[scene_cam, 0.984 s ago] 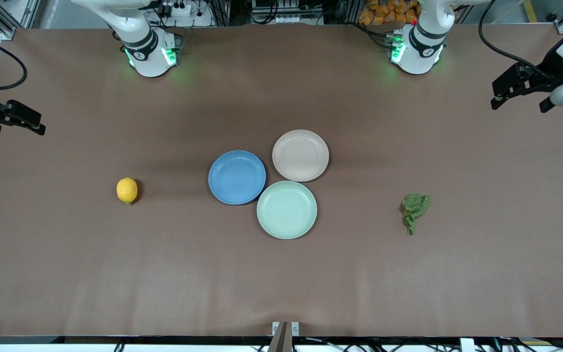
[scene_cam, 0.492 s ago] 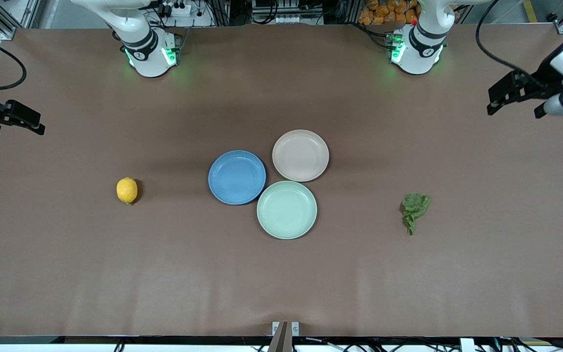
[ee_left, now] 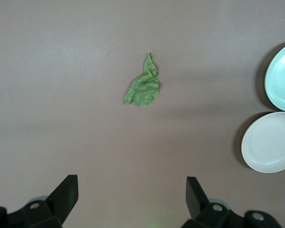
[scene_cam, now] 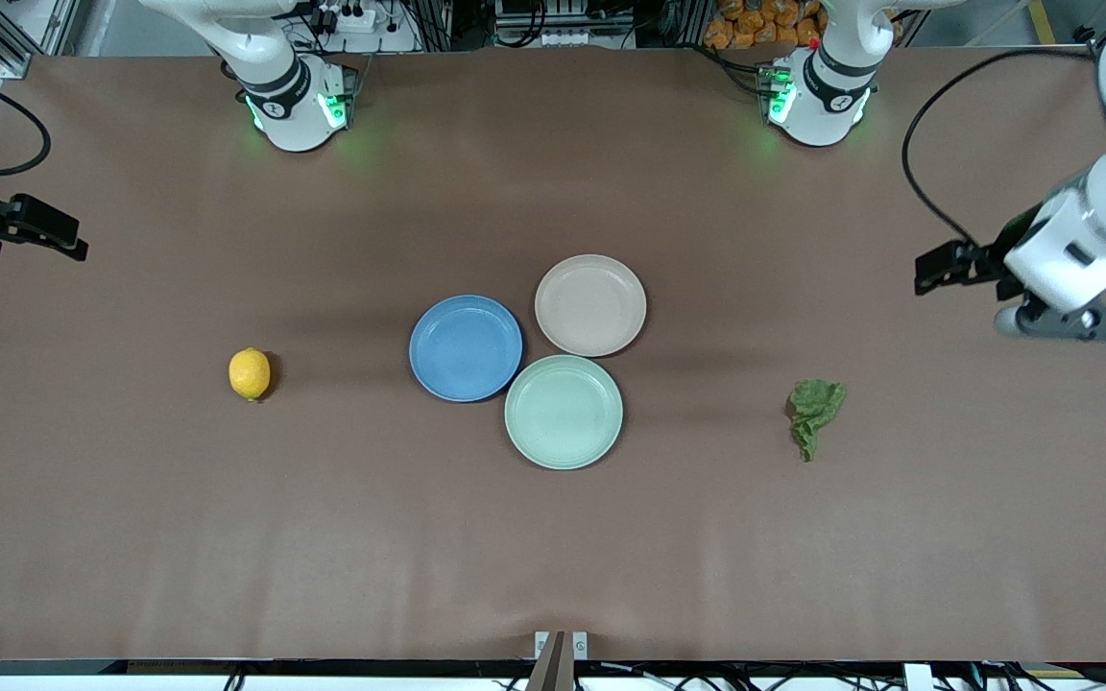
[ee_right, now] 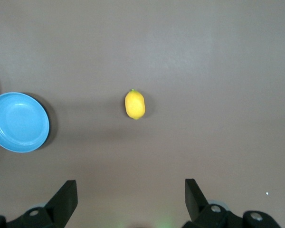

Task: Place lemon and lettuce in plates
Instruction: 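Reach the right gripper to the lemon while the left gripper reaches the lettuce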

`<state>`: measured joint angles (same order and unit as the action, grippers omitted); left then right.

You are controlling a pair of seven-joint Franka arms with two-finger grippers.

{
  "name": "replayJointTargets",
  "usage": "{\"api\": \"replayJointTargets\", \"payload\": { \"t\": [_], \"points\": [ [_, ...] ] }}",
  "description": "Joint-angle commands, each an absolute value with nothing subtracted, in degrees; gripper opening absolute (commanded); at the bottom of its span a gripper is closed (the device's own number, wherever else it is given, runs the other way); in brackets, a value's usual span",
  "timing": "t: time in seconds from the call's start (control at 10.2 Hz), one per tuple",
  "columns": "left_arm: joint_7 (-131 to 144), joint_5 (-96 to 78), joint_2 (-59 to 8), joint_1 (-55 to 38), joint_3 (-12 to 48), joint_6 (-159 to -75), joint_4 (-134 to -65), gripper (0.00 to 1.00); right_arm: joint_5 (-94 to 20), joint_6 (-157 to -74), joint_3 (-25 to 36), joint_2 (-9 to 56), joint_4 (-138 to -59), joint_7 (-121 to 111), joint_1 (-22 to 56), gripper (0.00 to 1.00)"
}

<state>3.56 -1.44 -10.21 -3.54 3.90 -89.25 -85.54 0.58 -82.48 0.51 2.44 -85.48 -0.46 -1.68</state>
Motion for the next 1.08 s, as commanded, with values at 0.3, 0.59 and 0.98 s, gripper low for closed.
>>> {"api": "replayJointTargets", "payload": {
  "t": [0.3, 0.59, 0.98],
  "points": [
    [2.38, -4.93, -19.23, -4.47, 4.30, -96.76, -84.81, 1.00, -1.05, -81.73, 0.09, 5.97, -85.17, -0.18, -2.72, 1.00],
    [-5.16, -4.75, -22.14, -5.88, 4.39, -100.27, -84.90, 1.00, -1.05, -82.18, 0.09, 8.25, -85.51, -0.18, -2.55, 1.00],
    [-13.87, -1.68, -23.03, -6.86, 4.39, -108.78, -90.86, 1.00, -1.05, -85.67, 0.09, 10.63, -88.32, -0.18, -2.64, 1.00]
  ]
}}
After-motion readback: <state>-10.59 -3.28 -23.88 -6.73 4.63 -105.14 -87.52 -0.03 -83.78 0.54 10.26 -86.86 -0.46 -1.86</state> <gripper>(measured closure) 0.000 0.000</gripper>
